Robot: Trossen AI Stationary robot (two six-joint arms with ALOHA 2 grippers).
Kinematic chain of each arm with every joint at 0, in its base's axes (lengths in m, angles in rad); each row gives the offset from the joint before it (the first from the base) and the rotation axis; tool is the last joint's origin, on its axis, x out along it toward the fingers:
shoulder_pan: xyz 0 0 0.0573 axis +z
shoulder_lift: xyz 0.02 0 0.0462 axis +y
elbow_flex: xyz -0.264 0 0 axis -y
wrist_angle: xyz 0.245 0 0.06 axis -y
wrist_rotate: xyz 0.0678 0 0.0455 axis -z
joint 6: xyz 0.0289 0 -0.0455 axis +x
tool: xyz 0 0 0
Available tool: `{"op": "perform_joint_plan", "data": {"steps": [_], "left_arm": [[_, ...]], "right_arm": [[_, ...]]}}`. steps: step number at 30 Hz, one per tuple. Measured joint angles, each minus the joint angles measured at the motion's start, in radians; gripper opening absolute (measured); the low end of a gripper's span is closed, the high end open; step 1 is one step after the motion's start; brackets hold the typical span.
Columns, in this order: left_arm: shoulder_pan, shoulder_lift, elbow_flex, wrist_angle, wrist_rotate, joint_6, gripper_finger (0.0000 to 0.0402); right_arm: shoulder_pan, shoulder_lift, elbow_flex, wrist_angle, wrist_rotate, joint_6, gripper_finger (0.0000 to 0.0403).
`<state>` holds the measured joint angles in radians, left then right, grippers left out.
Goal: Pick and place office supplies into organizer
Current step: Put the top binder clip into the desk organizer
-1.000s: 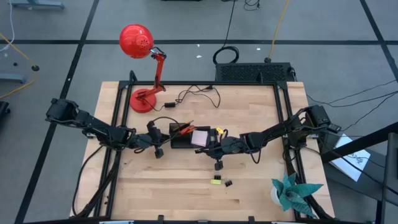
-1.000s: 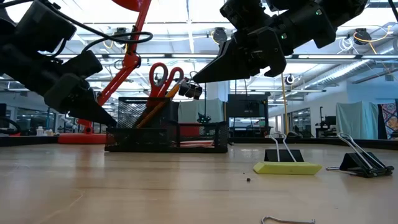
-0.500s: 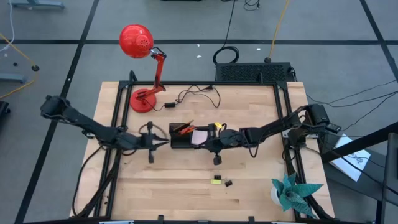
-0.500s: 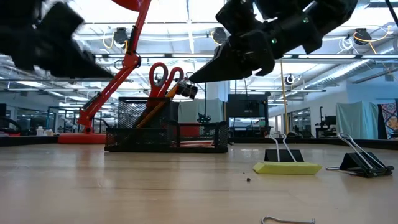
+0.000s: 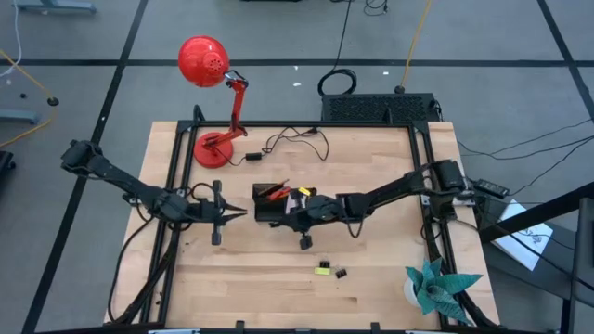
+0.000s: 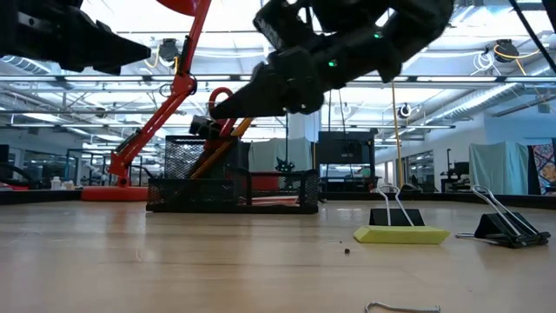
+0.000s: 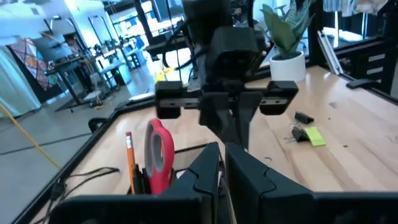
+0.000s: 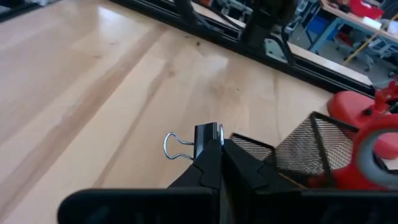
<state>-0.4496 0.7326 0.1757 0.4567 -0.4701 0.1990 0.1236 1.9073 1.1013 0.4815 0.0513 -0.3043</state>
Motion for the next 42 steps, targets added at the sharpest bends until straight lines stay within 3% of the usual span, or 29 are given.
{"op": "perform_joint_plan", "data": {"steps": [10, 14, 20, 28, 42], "left_arm": [[0.000, 0.000, 0.000, -0.040, 0.000, -0.014, 0.0037], [0.000, 0.000, 0.000, -0.044, 0.000, -0.021, 0.0037], [0.000, 0.000, 0.000, -0.046, 0.000, -0.021, 0.0037], [0.000, 0.000, 0.000, -0.066, 0.000, -0.036, 0.0037], [0.000, 0.000, 0.000, -0.065, -0.001, -0.047, 0.0037]], "right_arm": [[-0.040, 0.106, 0.116, -0.086, 0.014, 0.033, 0.0000], [-0.044, 0.117, 0.123, -0.094, 0.122, 0.023, 0.0000], [-0.043, 0.117, 0.123, -0.119, 0.143, 0.002, 0.0000], [-0.010, 0.117, 0.121, -0.172, 0.264, -0.054, 0.0000], [-0.006, 0.118, 0.120, -0.182, 0.285, -0.062, 0.0020]]}}
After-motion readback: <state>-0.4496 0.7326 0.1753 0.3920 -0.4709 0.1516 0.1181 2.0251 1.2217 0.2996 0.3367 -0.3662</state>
